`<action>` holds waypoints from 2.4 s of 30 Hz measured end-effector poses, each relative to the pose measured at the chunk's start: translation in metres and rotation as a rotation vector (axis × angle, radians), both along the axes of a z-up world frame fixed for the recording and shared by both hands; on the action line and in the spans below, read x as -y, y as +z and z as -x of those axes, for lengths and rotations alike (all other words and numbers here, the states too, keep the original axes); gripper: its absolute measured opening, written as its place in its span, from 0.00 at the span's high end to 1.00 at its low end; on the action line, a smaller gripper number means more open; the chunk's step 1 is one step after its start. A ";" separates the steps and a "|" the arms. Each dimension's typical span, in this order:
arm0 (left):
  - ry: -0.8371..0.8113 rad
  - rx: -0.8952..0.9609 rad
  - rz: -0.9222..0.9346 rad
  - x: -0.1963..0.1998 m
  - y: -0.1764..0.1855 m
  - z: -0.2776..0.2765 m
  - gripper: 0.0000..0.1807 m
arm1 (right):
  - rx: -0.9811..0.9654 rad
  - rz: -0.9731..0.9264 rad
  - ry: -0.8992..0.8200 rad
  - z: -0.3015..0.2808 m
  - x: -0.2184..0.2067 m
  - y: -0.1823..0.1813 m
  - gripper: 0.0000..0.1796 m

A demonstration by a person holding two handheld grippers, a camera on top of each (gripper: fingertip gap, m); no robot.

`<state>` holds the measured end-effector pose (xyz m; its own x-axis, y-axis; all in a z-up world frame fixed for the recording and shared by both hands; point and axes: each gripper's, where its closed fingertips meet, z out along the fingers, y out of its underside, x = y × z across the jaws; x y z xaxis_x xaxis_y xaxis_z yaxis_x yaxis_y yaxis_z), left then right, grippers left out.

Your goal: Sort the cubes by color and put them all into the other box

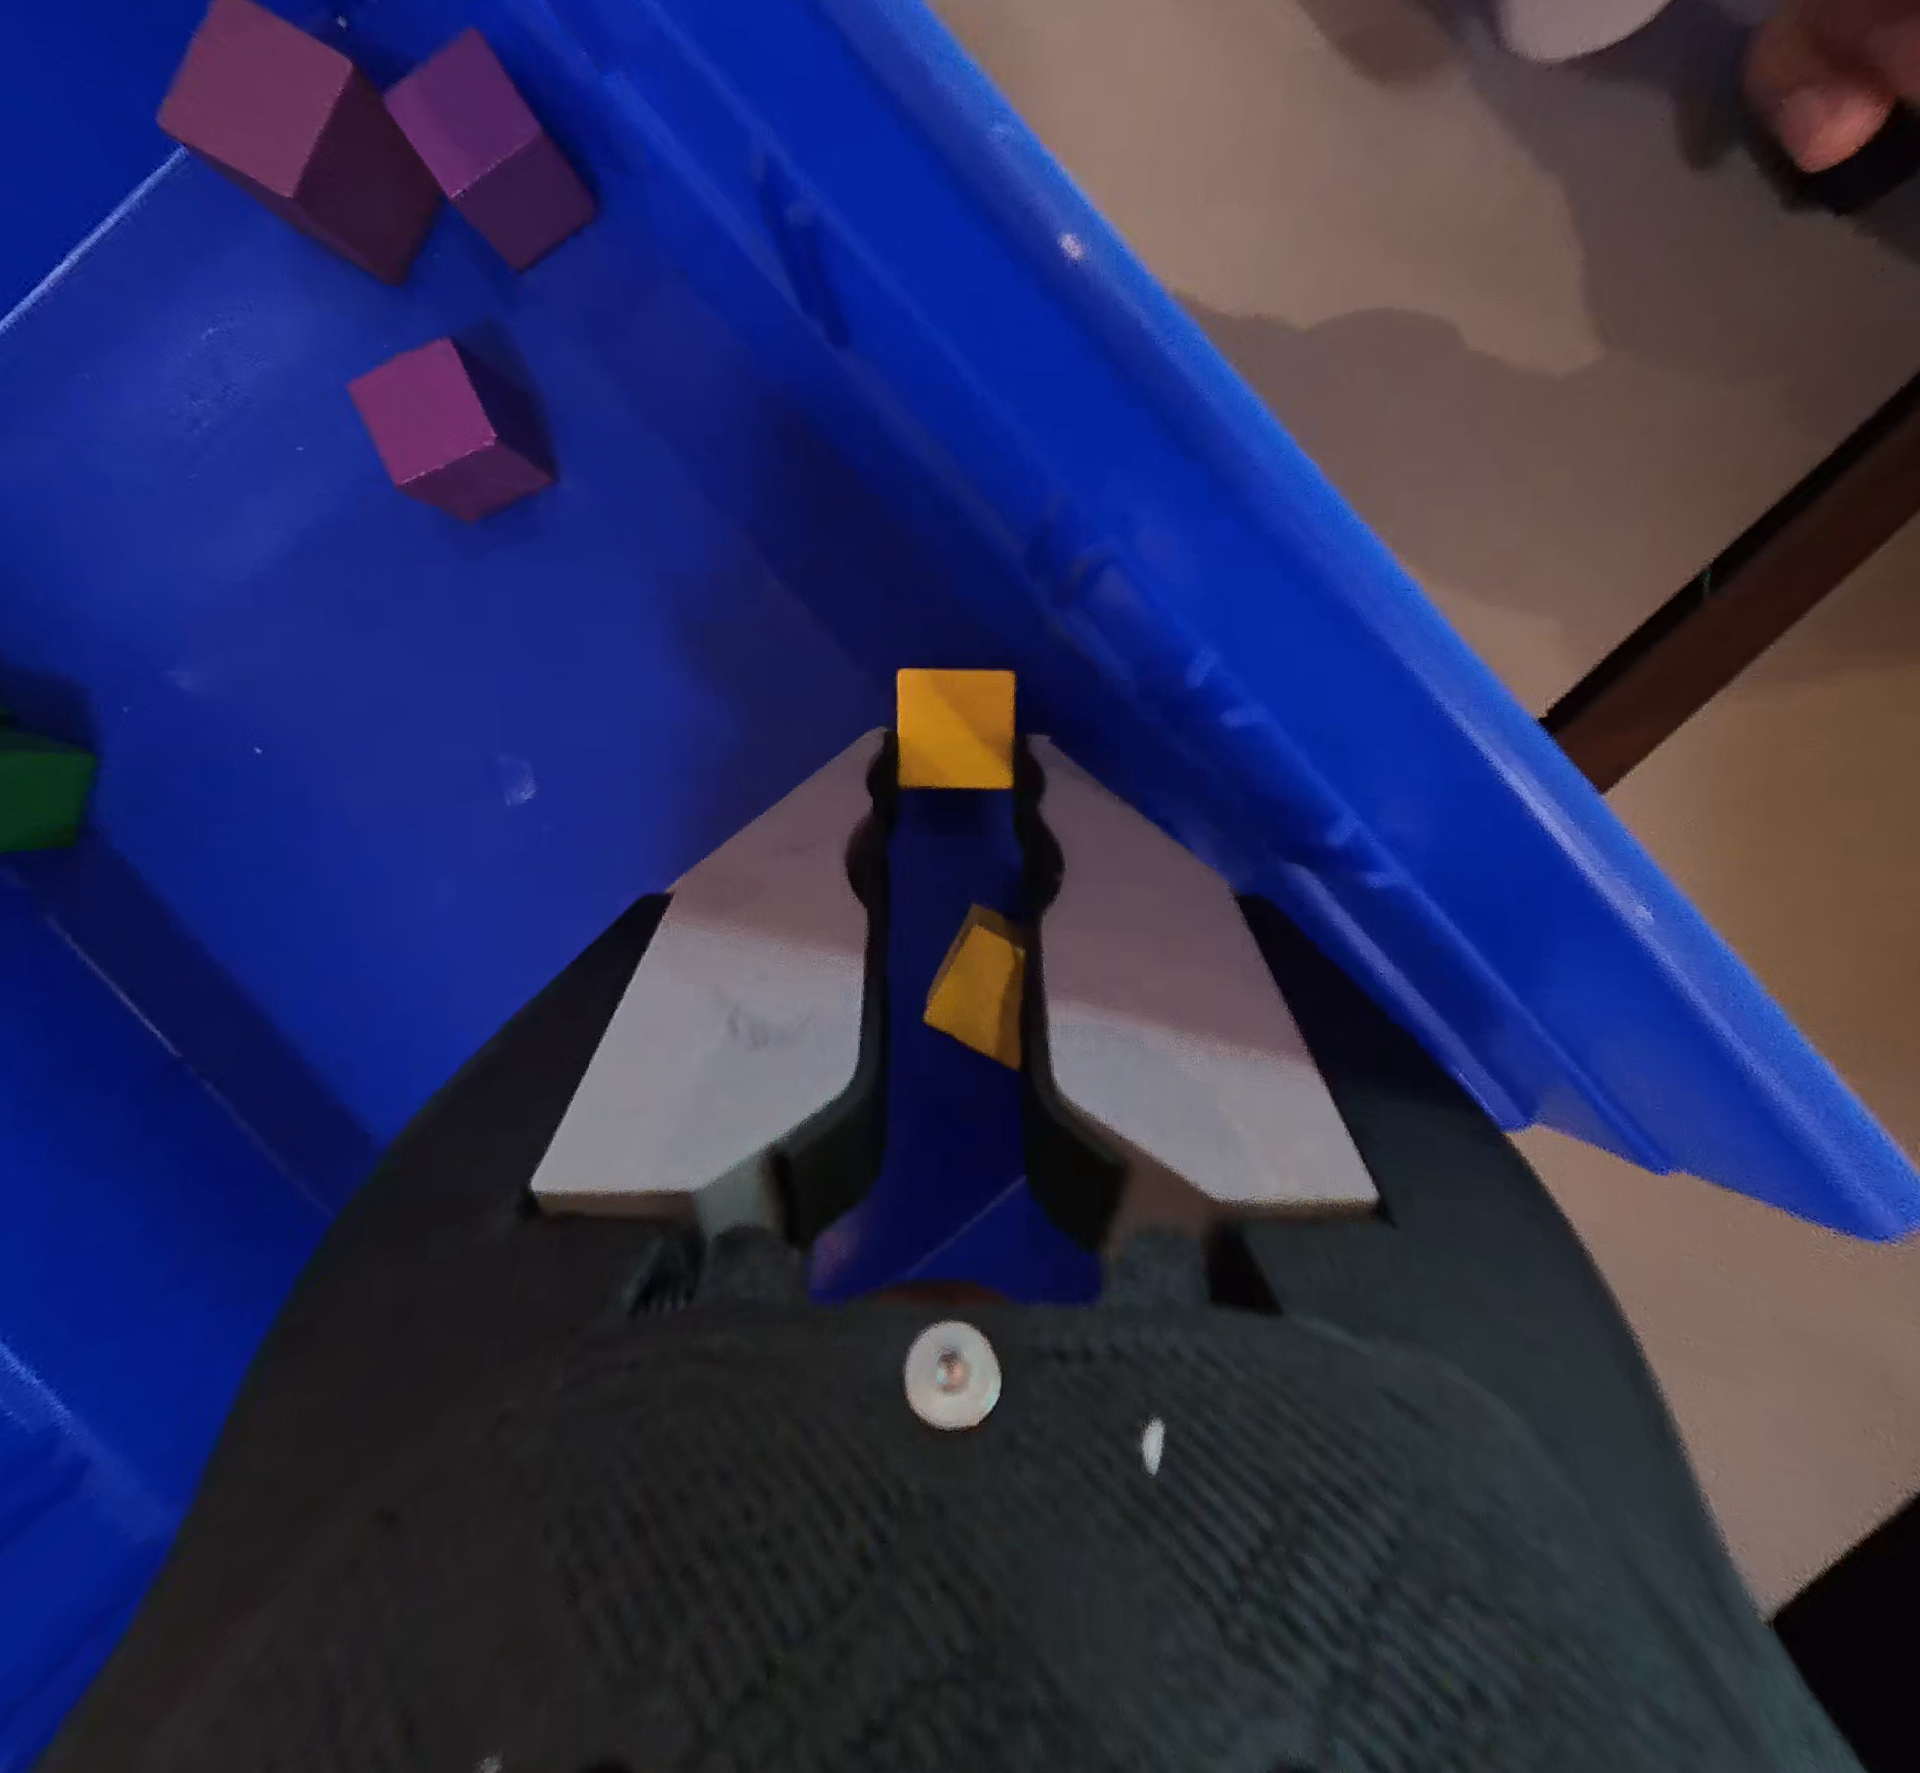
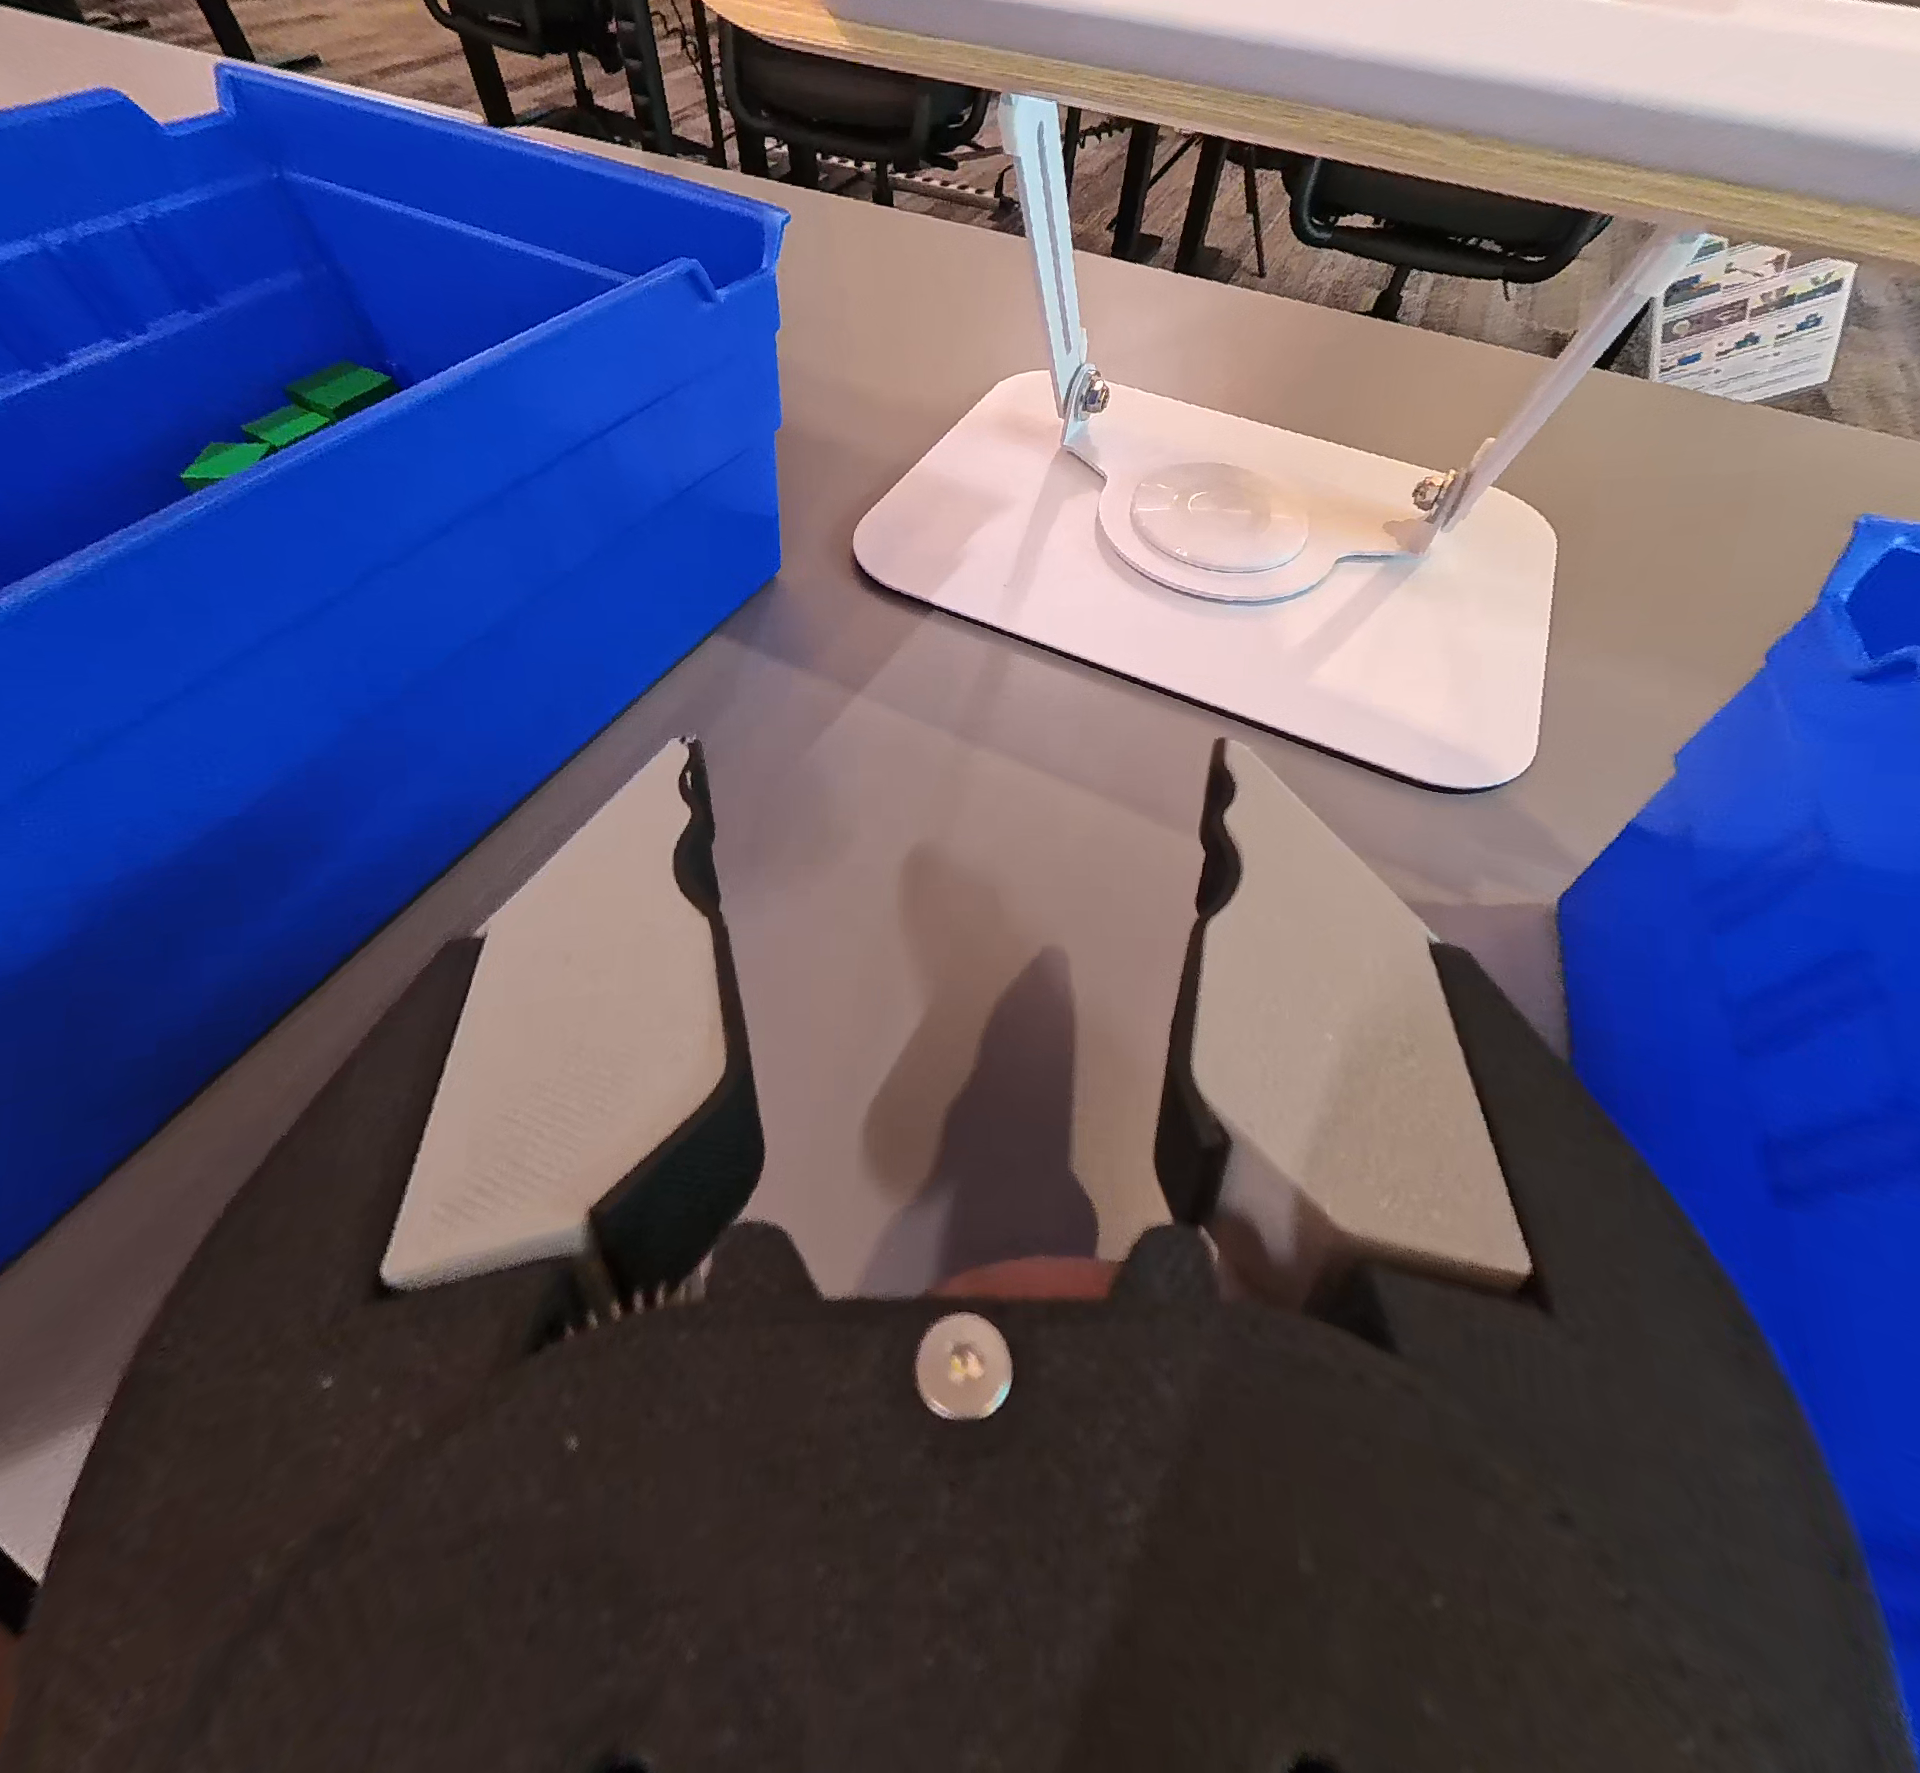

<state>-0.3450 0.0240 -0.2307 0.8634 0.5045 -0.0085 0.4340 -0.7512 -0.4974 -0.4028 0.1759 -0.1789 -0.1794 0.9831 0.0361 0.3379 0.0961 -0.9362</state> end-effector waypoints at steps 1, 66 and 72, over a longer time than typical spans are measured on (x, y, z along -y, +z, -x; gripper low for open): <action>0.004 -0.008 -0.015 0.000 0.003 0.002 0.88 | 0.002 0.000 0.006 0.000 0.001 0.000 0.49; -0.125 -0.495 -0.389 -0.043 0.099 0.005 0.75 | 0.026 0.561 0.648 -0.068 0.075 0.069 0.90; -0.045 -0.504 -0.479 -0.035 0.114 0.014 0.74 | -0.076 0.477 0.620 -0.075 0.070 0.093 0.90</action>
